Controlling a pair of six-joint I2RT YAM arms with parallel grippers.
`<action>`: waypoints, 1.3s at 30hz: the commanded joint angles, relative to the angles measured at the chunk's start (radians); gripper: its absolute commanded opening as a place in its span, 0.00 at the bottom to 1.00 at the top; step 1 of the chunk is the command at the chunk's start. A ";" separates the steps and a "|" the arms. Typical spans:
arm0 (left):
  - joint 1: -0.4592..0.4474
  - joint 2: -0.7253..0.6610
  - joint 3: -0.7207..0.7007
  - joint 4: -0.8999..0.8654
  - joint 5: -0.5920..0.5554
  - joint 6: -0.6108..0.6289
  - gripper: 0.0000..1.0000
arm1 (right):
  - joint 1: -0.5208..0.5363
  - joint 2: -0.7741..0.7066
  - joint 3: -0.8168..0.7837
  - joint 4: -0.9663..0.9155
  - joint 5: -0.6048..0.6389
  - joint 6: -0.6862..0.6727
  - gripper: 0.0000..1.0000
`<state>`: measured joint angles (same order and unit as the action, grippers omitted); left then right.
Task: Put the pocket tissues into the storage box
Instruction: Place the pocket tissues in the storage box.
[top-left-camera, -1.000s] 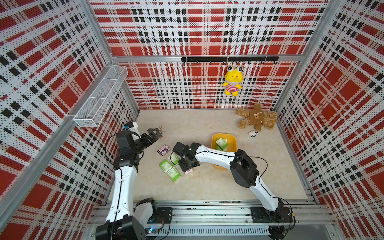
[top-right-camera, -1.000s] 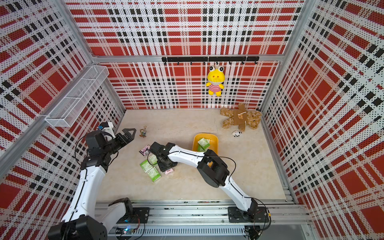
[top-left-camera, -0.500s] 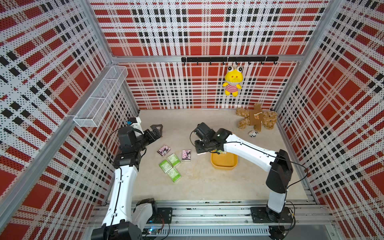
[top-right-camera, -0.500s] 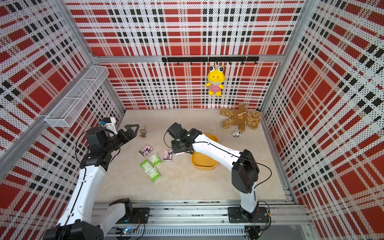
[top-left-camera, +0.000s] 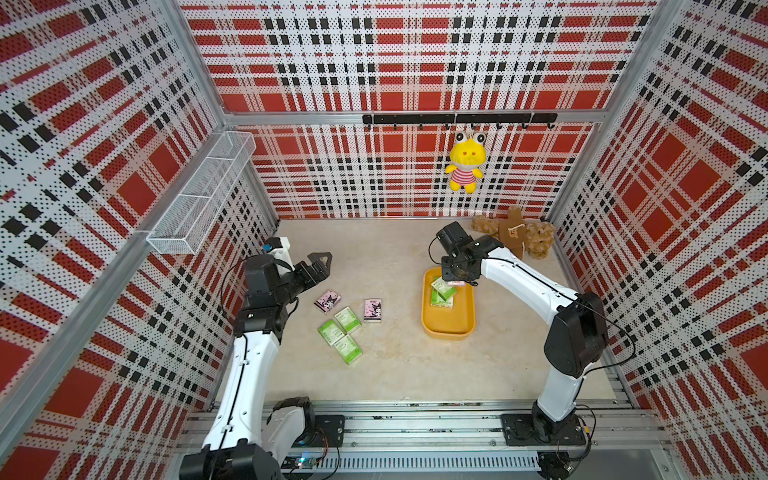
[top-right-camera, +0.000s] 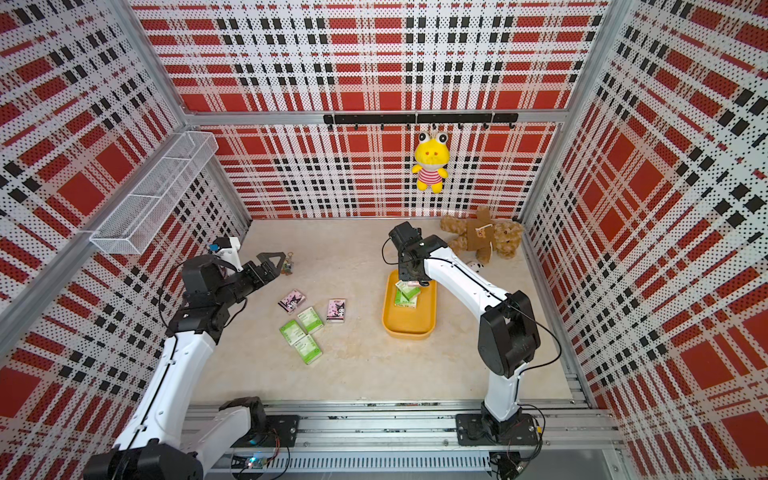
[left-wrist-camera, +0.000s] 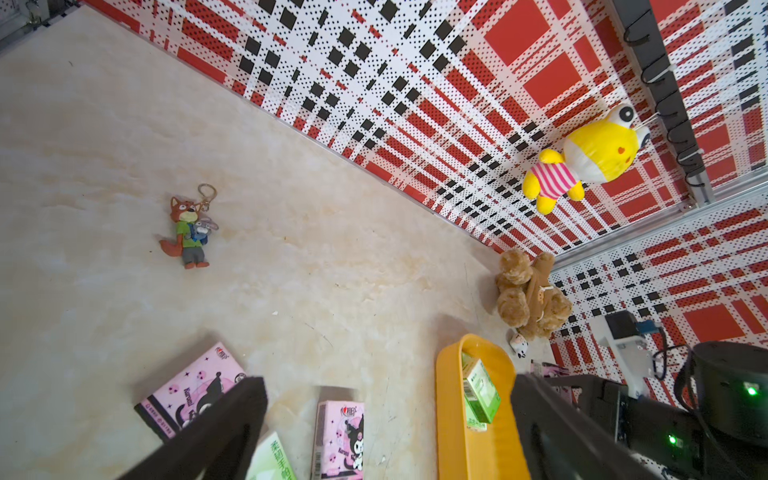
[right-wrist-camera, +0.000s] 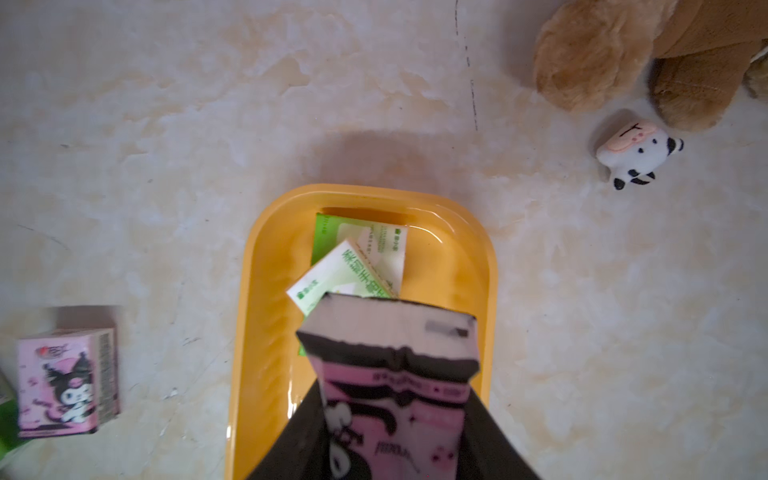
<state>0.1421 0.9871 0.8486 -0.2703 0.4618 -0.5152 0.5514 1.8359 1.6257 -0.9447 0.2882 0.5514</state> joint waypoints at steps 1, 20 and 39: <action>-0.006 -0.034 -0.025 0.017 -0.011 0.004 0.99 | -0.026 0.031 0.001 0.018 0.032 -0.089 0.44; -0.012 -0.038 -0.028 -0.022 -0.035 0.014 0.99 | -0.056 0.170 0.029 0.066 0.123 -0.233 0.45; -0.012 -0.021 -0.016 -0.032 -0.042 0.039 0.99 | -0.007 0.236 -0.006 0.076 0.084 -0.200 0.46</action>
<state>0.1349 0.9588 0.8249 -0.2897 0.4282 -0.4995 0.5217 2.0335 1.6291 -0.8700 0.3809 0.3286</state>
